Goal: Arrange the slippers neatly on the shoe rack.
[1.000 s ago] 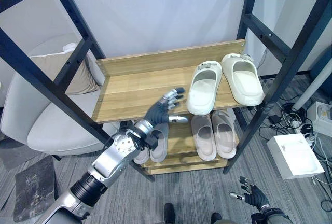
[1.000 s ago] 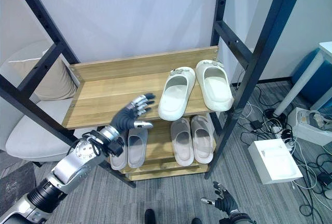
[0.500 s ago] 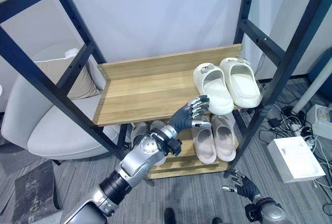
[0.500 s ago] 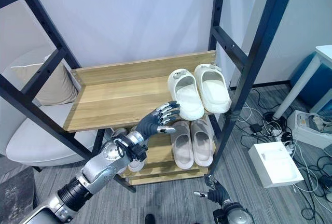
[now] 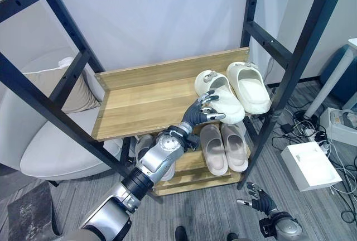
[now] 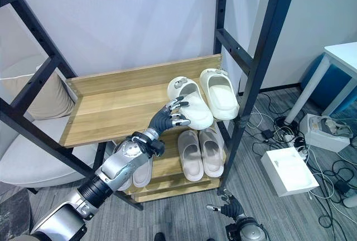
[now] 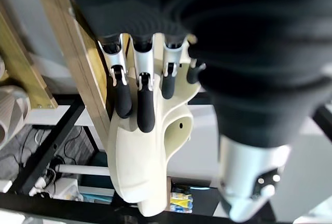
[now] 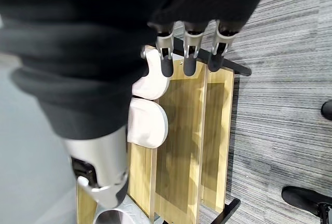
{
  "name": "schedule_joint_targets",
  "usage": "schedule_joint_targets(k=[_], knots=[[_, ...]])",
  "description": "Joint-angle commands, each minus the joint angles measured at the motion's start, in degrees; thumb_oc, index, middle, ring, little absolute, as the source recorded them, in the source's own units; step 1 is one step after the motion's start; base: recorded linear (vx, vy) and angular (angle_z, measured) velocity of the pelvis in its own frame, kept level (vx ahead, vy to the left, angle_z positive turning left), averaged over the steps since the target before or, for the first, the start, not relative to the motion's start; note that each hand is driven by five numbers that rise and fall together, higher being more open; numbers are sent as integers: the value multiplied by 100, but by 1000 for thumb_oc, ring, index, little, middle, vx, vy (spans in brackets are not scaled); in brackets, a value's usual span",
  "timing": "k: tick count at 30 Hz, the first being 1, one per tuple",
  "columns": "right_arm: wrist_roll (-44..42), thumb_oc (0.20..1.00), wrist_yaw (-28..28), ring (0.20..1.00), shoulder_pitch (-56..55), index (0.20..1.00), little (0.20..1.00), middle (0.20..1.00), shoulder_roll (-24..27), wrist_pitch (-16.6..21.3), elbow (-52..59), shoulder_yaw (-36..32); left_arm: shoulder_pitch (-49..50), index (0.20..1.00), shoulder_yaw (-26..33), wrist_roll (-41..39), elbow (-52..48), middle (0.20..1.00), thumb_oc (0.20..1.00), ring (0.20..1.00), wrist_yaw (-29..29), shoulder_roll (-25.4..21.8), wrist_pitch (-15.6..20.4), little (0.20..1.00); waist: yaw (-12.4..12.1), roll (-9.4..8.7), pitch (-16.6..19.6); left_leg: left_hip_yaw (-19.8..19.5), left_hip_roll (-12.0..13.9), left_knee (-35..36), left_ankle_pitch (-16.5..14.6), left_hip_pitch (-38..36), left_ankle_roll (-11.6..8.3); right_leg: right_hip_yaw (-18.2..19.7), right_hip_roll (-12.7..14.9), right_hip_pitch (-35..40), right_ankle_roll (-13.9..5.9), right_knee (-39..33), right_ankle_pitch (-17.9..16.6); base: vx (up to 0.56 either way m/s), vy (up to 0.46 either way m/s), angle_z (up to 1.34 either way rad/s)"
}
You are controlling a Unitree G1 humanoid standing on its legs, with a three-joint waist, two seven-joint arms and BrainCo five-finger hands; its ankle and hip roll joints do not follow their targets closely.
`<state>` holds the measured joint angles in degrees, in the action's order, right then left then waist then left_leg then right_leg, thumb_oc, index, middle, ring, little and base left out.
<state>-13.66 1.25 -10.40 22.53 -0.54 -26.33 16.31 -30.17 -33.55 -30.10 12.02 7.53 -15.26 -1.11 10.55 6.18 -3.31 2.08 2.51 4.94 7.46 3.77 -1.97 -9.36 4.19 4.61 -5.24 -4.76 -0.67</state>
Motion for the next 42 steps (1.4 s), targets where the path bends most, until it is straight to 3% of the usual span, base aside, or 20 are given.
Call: schedule_joint_targets(k=[1,13,22,31,34,36,37,38,42], knots=[[-113,1000,85,1000,243,1000,1000,1000,-163,195,129,-89,-784,1000,415,332,409,1000,1000,1000,120,-13,360,1000,-54,-284,-212,43,-84,6,-733,-676,-144,-76,53,-136,-199,-24,152,0,0,0],[-101,1000,74,1000,339,1000,1000,1000,-264,262,-71,-33,-726,1000,814,883,441,1000,1000,1000,351,-322,437,1000,-224,-349,-186,-93,-86,6,-694,-655,-157,-204,59,-93,-190,-24,167,-3,-1,2],[-95,1000,111,1000,439,1000,1000,1000,-294,305,-191,93,-1292,1000,653,1332,967,1000,1000,1000,503,-146,449,1000,-178,-344,-177,-85,-100,6,-692,-620,-150,-193,66,-120,-202,-24,148,-6,1,4],[-70,1000,166,1000,297,1000,1000,1000,-324,411,-216,10,-1394,1000,1073,1580,697,1000,1000,1000,1035,-259,669,1000,-153,-355,-152,-53,-99,6,-712,-659,-153,-179,70,-100,-214,-24,146,0,0,0],[-133,1000,222,1000,346,1000,1000,1000,-328,465,-209,-46,-1185,1000,1429,1317,104,1000,1000,1000,1275,-335,918,1000,-198,-379,-154,-76,-96,6,-706,-649,-155,-198,76,-99,-211,-24,143,0,0,0],[-227,1000,284,1000,424,1000,1000,1000,-352,485,-319,-131,-777,1000,1716,483,-887,1000,1000,1000,1151,-271,1226,1000,-278,-406,-159,-114,-104,6,-700,-627,-153,-228,80,-101,-204,-24,137,-21,-1,4],[-227,1000,284,1000,423,1000,1000,1000,-352,485,-320,-130,-777,1000,1716,483,-887,1000,1000,1000,1151,-271,1226,1000,-278,-406,-159,-114,-104,6,-700,-627,-153,-228,80,-101,-204,-24,137,-21,2,4],[-279,1000,289,1000,483,1000,1000,1000,-370,495,-449,-165,-531,1000,1698,67,-1599,1000,1000,1000,775,-248,1360,1000,-338,-429,-165,-133,-108,6,-705,-618,-151,-244,82,-107,-203,-24,132,-6,4,5],[-309,1000,215,1000,540,1000,1000,1000,-392,486,-786,-140,-216,1000,1519,-24,-2776,1000,1000,1000,141,-356,1461,1000,-442,-492,-153,-181,-117,6,-737,-623,-138,-298,88,-62,-200,-24,150,-1,4,7]])
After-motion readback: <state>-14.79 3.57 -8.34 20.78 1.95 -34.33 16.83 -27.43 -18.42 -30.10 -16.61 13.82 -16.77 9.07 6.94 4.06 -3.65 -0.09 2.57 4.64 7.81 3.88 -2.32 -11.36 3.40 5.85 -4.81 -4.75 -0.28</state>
